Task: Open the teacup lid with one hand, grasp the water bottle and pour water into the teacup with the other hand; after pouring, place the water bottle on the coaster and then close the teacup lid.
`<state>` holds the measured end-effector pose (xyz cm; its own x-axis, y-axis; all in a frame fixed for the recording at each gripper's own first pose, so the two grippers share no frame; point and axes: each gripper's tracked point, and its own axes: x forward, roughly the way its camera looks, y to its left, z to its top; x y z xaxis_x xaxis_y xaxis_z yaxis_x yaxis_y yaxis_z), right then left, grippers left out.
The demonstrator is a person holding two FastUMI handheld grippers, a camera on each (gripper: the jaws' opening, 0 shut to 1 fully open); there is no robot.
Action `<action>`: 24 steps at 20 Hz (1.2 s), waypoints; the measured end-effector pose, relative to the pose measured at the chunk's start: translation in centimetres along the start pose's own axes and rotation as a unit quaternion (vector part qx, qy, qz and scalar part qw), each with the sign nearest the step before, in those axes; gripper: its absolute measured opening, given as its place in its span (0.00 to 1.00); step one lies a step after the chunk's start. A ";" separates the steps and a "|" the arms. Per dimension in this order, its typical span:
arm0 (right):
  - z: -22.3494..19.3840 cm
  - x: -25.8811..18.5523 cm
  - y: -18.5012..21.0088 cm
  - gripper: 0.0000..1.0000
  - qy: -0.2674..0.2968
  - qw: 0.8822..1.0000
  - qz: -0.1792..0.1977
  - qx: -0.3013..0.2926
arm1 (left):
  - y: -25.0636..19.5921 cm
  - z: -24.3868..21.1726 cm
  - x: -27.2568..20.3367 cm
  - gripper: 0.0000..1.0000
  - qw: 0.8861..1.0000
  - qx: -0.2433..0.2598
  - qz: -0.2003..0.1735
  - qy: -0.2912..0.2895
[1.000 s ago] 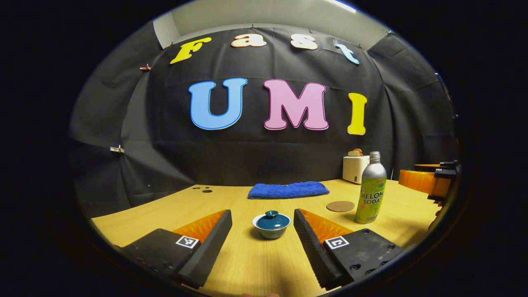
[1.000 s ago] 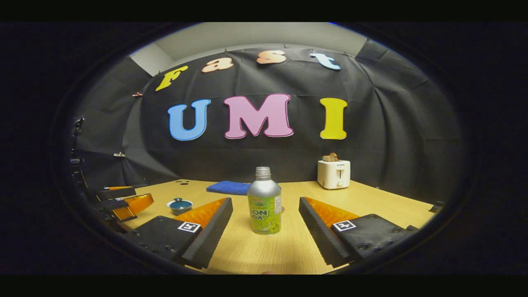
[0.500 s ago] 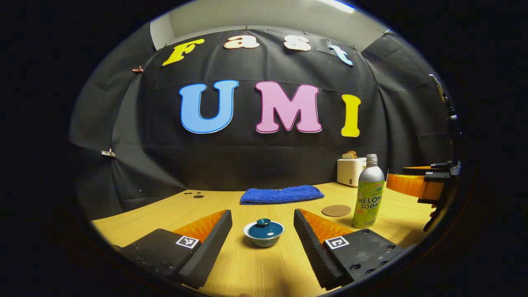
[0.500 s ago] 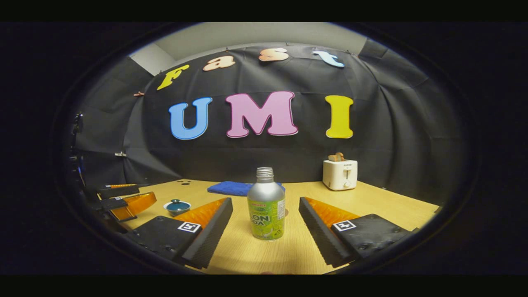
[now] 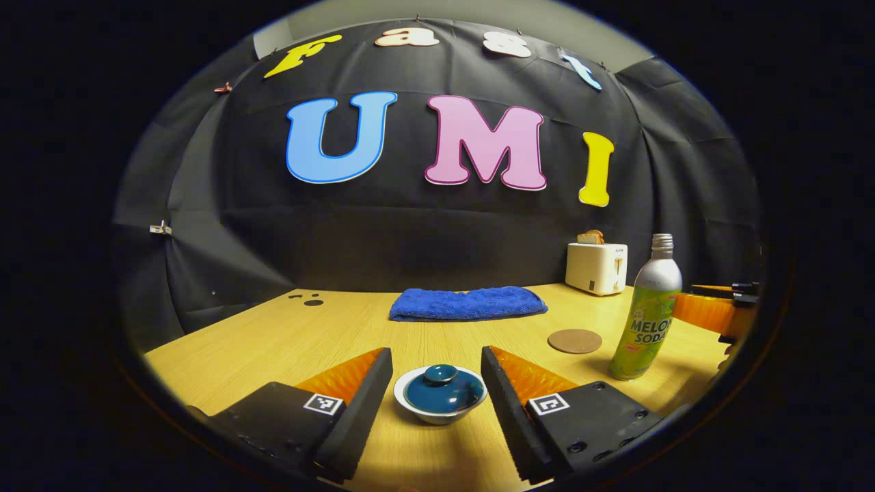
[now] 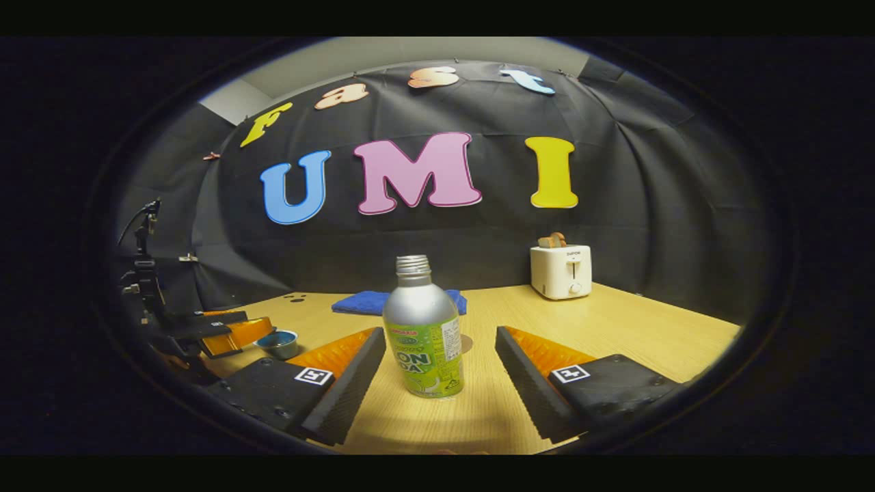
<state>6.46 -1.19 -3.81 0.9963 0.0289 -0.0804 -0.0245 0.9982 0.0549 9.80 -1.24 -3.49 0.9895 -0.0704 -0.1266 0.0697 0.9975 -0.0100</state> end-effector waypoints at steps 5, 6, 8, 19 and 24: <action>-0.3 0.6 -0.2 1.00 0.008 1.000 0.005 0.002 | -0.5 -0.5 1.9 0.75 1.000 0.012 0.002 0.016; -0.1 0.6 -0.2 1.00 0.008 1.000 0.007 0.000 | -0.6 -0.7 2.1 0.74 1.000 0.015 0.002 0.018; -0.1 0.6 -0.2 1.00 0.006 1.000 0.007 -0.003 | -0.8 -0.7 2.5 0.74 0.999 0.021 0.003 0.026; 0.3 0.9 -0.2 1.00 -0.001 1.000 0.005 -0.010 | -0.9 -2.1 3.8 0.58 0.996 0.056 0.012 0.068; 0.3 1.0 -0.1 1.00 0.004 1.000 0.005 -0.005 | -0.3 -2.4 3.7 0.35 0.995 0.065 0.025 0.076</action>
<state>7.44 -1.27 -3.63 0.9954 0.0386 -0.0881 -0.0346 0.9983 0.0466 13.15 -1.80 -6.38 0.9621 -0.0109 -0.2725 0.0474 0.9907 0.1278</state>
